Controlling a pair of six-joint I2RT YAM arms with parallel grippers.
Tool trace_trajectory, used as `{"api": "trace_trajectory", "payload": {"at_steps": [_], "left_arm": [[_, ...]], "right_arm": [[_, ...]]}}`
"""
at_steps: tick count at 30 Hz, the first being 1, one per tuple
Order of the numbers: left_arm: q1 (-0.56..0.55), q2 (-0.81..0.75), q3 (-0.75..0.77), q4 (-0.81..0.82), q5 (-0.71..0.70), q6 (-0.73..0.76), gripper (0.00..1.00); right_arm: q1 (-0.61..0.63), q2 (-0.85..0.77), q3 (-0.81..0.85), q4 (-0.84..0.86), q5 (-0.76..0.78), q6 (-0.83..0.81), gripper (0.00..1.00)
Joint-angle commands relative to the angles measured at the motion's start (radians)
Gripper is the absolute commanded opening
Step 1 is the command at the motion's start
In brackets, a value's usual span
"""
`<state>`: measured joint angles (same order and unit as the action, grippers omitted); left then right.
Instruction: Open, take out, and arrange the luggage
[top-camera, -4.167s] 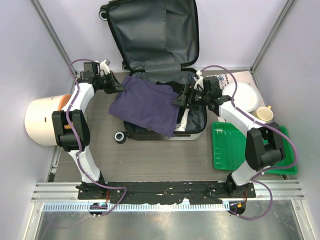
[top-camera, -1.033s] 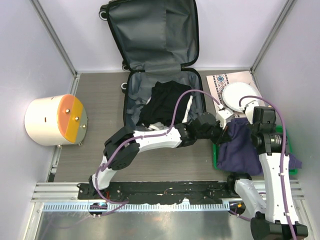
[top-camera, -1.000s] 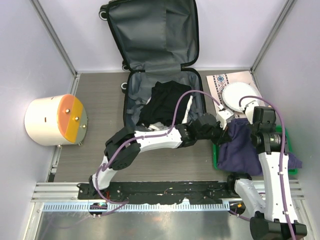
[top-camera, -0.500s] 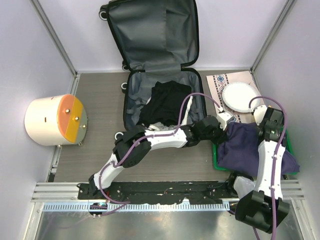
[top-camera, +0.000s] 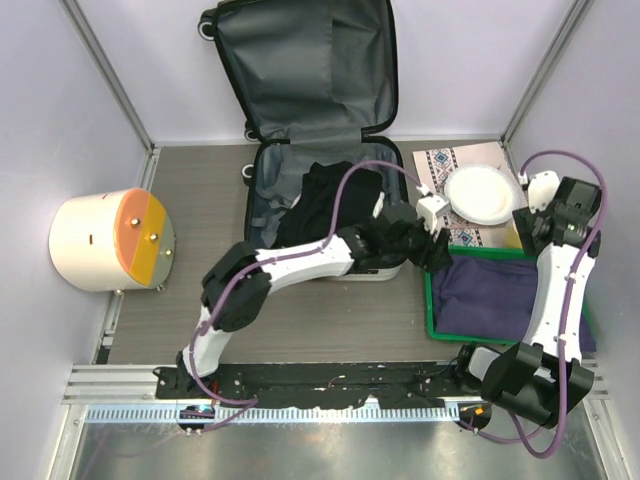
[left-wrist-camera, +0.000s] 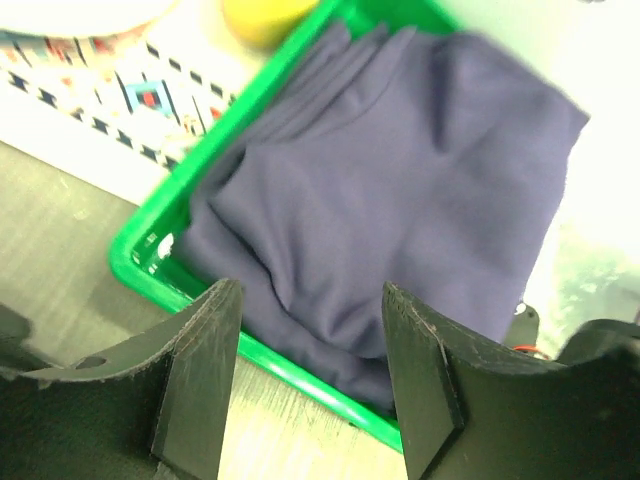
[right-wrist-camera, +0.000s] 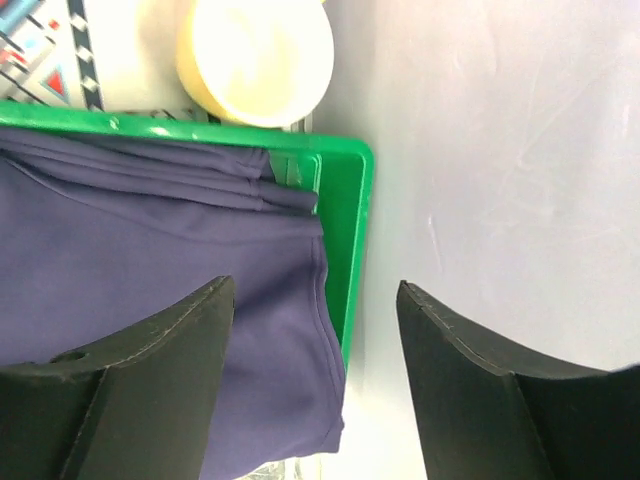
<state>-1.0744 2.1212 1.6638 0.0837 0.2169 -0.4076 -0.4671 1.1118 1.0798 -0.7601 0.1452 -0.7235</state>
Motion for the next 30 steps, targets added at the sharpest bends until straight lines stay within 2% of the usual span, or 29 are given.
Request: {"api": "trace_trajectory", "payload": {"at_steps": [1, 4, 6, 10, 12, 13, 14, 18, 20, 23, 27, 30], "left_arm": [[0.053, -0.2, -0.03, 0.019, 0.039, 0.044, 0.61], [0.076, -0.263, -0.075, 0.036, 0.097, 0.009, 0.61], [0.087, -0.293, -0.078, 0.041, 0.137, -0.004, 0.62], [0.12, -0.366, -0.01, -0.159, 0.145, 0.033, 0.68], [0.184, -0.415, -0.042, -0.251, 0.157, 0.041, 0.71], [0.209, -0.431, -0.059, -0.28, 0.173, 0.052, 0.78], [0.256, -0.463, -0.09, -0.347, 0.176, 0.068, 0.8], [0.373, -0.53, -0.176, -0.481, 0.161, 0.19, 0.82], [0.436, -0.544, -0.205, -0.537, 0.16, 0.248, 0.82], [0.496, -0.541, -0.202, -0.616, 0.182, 0.332, 0.8], [0.511, -0.526, -0.196, -0.624, 0.225, 0.391, 0.76], [0.498, -0.488, -0.153, -0.579, 0.194, 0.388, 0.75]], "right_arm": [[-0.005, 0.046, 0.144, -0.207, -0.151, 0.054, 0.68], [-0.007, 0.06, 0.151, -0.396, -0.271, 0.053, 0.59], [-0.007, 0.046, 0.109, -0.462, -0.315, 0.027, 0.59], [-0.007, -0.013, -0.023, -0.539, -0.276, -0.024, 0.59], [-0.007, -0.029, -0.131, -0.475, -0.262, -0.019, 0.59], [-0.007, -0.033, -0.167, -0.44, -0.257, -0.017, 0.6], [-0.007, -0.023, -0.197, -0.4, -0.254, -0.004, 0.61], [-0.005, 0.065, -0.287, -0.182, -0.254, 0.044, 0.63], [0.002, 0.103, -0.273, -0.142, -0.269, 0.071, 0.63], [0.025, 0.149, -0.161, -0.177, -0.355, 0.122, 0.63], [0.07, 0.125, 0.122, -0.312, -0.476, 0.222, 0.63], [0.129, 0.128, 0.27, -0.328, -0.515, 0.332, 0.62]]}}
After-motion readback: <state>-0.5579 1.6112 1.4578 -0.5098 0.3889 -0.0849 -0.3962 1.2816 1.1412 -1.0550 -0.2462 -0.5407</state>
